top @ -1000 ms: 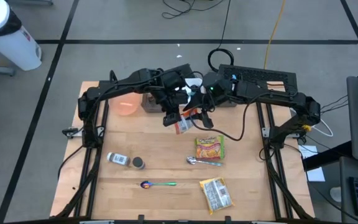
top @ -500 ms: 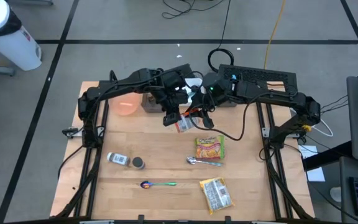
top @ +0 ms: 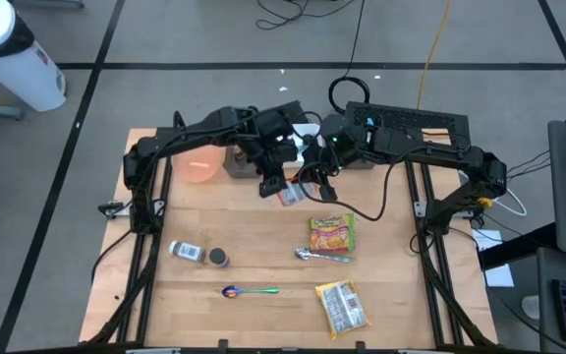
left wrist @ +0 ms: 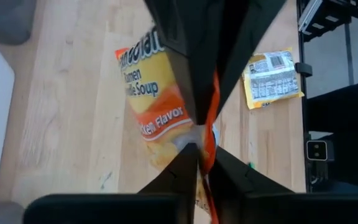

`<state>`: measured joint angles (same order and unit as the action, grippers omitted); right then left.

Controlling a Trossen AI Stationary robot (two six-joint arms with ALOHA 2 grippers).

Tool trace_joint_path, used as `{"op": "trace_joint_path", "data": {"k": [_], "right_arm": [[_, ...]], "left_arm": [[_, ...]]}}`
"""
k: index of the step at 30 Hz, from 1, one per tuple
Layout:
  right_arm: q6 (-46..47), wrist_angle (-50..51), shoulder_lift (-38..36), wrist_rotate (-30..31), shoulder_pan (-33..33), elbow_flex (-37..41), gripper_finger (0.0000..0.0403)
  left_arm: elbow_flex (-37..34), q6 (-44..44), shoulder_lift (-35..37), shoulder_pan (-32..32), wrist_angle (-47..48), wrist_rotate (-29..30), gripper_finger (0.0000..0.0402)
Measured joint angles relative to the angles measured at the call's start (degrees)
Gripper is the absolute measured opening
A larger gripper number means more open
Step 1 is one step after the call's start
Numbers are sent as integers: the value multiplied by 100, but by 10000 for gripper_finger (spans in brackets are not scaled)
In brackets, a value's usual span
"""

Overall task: Pick & Place Food Item
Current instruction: Put the orange noodle pack into the right black bin

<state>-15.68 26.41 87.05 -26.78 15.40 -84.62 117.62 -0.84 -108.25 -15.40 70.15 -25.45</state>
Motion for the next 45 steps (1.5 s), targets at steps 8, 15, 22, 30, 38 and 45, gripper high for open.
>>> {"op": "trace_joint_path", "data": {"k": [8, 15, 22, 30, 38, 45], "right_arm": [[158, 113, 2, 325, 37, 2, 0], [553, 238, -21, 450, 337, 4, 0], [1264, 144, -57, 783, 766, 7, 0], [2185, -152, -103, 1871, 1108, 9, 0], [2881, -473, -213, 3215, 1158, 15, 0], [3303, -665, -481, 4655, 914, 212, 0]], "left_arm": [[4, 239, 112, -386, 7, -606, 135], [4, 209, 565, -724, 2, -477, 171], [4, 48, 1279, -1021, -22, 243, 175], [4, 54, 1798, -1241, -29, 1113, 175], [0, 303, 1807, -1234, -448, 1401, 175], [-521, 230, 1810, -1224, -692, 1295, 175]]}}
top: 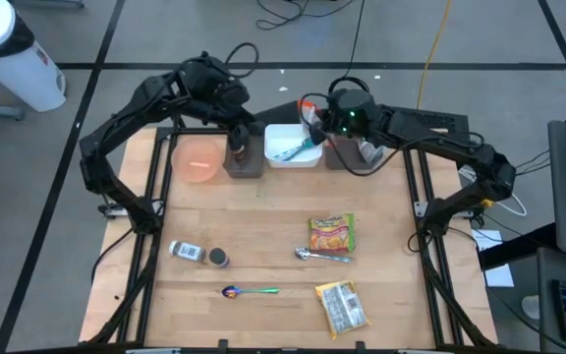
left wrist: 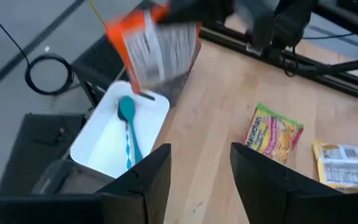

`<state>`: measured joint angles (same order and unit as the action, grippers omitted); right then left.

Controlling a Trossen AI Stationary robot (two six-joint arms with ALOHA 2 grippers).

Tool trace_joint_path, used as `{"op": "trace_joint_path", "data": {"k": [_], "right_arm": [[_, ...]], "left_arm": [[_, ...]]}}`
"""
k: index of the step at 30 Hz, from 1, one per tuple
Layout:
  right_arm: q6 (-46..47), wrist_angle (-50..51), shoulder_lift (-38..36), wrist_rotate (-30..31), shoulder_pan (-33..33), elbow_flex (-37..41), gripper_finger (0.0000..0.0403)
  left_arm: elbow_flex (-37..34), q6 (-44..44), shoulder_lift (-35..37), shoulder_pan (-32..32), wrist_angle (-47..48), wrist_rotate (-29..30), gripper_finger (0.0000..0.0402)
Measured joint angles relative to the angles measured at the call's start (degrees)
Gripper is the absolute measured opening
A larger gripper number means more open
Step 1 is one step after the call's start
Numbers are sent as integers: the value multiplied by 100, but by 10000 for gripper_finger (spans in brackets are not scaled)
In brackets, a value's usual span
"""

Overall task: Pick & Place Food Item
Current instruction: Put the orange noodle pack into the right black bin

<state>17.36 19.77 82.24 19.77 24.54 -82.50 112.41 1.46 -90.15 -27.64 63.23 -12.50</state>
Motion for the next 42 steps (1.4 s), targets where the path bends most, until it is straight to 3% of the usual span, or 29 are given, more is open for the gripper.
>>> {"op": "trace_joint_path", "data": {"k": [4, 10, 16, 29, 42], "right_arm": [[309, -275, -400, 650, -156, 499, 0], [868, -563, -1206, 1590, -364, 1519, 0], [1384, -1002, -1994, 2370, -442, 2632, 0], [1771, -2732, -2284, 2881, -407, 4362, 0], [1696, -3136, -2284, 2971, 28, 4792, 0]], "left_arm": [[-645, 25, 231, 1, -512, -310, 175], [-2066, 446, 727, 53, -2219, -1041, 175], [-2931, 899, 1021, 123, -3328, -1138, 175], [-3279, 1433, 1036, 425, -4512, -1150, 175], [-3279, 1540, 1034, 407, -4512, -1147, 175]]}}
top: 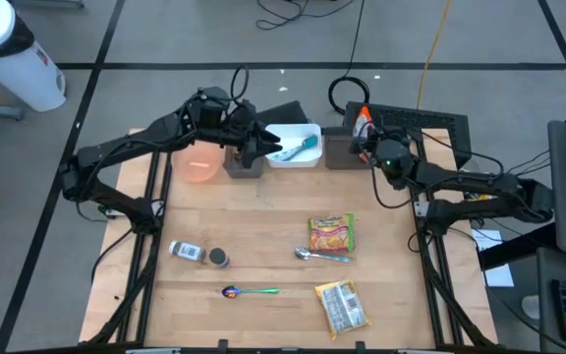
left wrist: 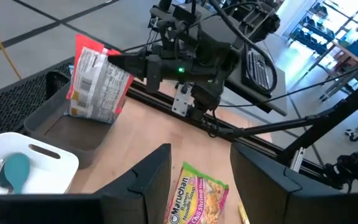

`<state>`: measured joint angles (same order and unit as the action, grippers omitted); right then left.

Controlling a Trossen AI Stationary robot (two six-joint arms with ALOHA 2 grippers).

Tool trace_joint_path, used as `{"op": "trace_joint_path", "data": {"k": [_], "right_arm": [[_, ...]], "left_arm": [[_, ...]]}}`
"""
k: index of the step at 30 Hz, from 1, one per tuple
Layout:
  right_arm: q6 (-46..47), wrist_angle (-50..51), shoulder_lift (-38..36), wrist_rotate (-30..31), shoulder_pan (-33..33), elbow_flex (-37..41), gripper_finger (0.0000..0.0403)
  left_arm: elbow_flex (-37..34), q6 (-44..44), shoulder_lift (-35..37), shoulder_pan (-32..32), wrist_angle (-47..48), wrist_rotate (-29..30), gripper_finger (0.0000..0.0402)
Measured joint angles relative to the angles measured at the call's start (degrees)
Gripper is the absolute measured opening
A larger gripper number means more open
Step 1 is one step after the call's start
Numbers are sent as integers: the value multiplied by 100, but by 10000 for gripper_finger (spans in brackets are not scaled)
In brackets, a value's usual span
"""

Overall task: Pick & Place Food Item
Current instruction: Put the orange noodle pack into the right black bin

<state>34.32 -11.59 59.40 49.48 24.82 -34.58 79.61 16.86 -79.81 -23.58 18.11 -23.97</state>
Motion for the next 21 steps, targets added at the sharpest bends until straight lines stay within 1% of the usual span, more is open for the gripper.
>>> {"op": "trace_joint_path", "data": {"k": [4, 9, 12, 16, 21], "right_arm": [[-8, -420, 0, -3, 68, 251, 0], [-33, -492, 0, -1, 76, 399, 0], [-52, -496, 16, 17, 77, 439, 0], [-65, -623, 192, 5, 141, 453, 0], [-387, -1360, 599, -1, 146, 453, 0]], "left_arm": [[0, -4, 0, -4, 0, 2, 175], [0, -17, 0, -6, 0, 17, 175], [0, -18, 0, -6, 2, 135, 175], [0, -19, 0, -8, 0, 202, 175], [0, -17, -2, -6, 1, 207, 175]]}}
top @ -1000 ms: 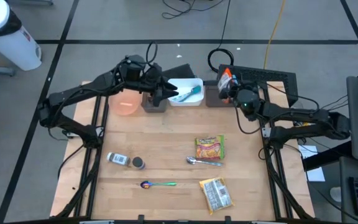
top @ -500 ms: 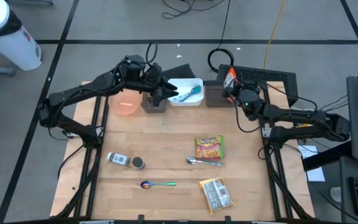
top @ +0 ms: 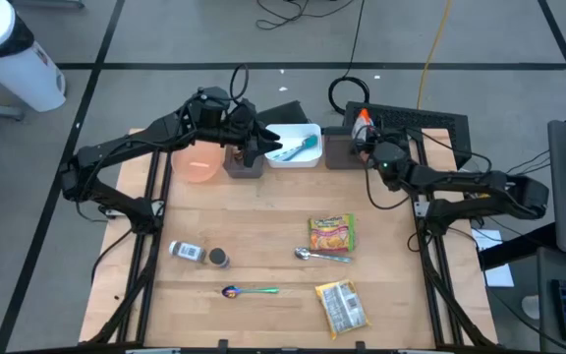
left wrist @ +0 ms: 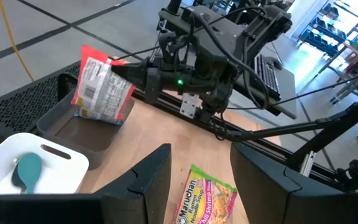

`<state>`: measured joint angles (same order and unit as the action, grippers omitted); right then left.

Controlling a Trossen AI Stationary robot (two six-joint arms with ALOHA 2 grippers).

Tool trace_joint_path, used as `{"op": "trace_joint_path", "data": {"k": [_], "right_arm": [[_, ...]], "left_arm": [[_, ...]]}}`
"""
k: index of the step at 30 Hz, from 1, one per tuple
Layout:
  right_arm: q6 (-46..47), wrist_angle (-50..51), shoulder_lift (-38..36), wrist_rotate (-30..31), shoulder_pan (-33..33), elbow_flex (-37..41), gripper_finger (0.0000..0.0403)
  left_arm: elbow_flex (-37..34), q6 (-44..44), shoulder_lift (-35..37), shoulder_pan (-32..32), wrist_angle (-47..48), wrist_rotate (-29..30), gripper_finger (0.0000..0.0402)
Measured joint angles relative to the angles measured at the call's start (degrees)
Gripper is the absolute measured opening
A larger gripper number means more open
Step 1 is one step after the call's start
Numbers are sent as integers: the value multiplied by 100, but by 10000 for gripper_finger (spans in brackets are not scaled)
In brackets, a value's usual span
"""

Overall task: Pick & Place Food Item
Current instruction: Put the orange noodle pack into the right black bin

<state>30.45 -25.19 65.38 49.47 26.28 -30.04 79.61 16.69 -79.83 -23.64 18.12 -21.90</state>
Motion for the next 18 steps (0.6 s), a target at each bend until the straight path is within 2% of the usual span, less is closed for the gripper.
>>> {"op": "trace_joint_path", "data": {"k": [12, 18], "right_arm": [[-43, -111, 280, 15, 2, 0, 0], [-87, 168, 280, 126, 2, 0, 0]], "left_arm": [[0, 35, 0, 0, 5, -58, 175], [0, 34, -2, 0, 4, -58, 175]]}}
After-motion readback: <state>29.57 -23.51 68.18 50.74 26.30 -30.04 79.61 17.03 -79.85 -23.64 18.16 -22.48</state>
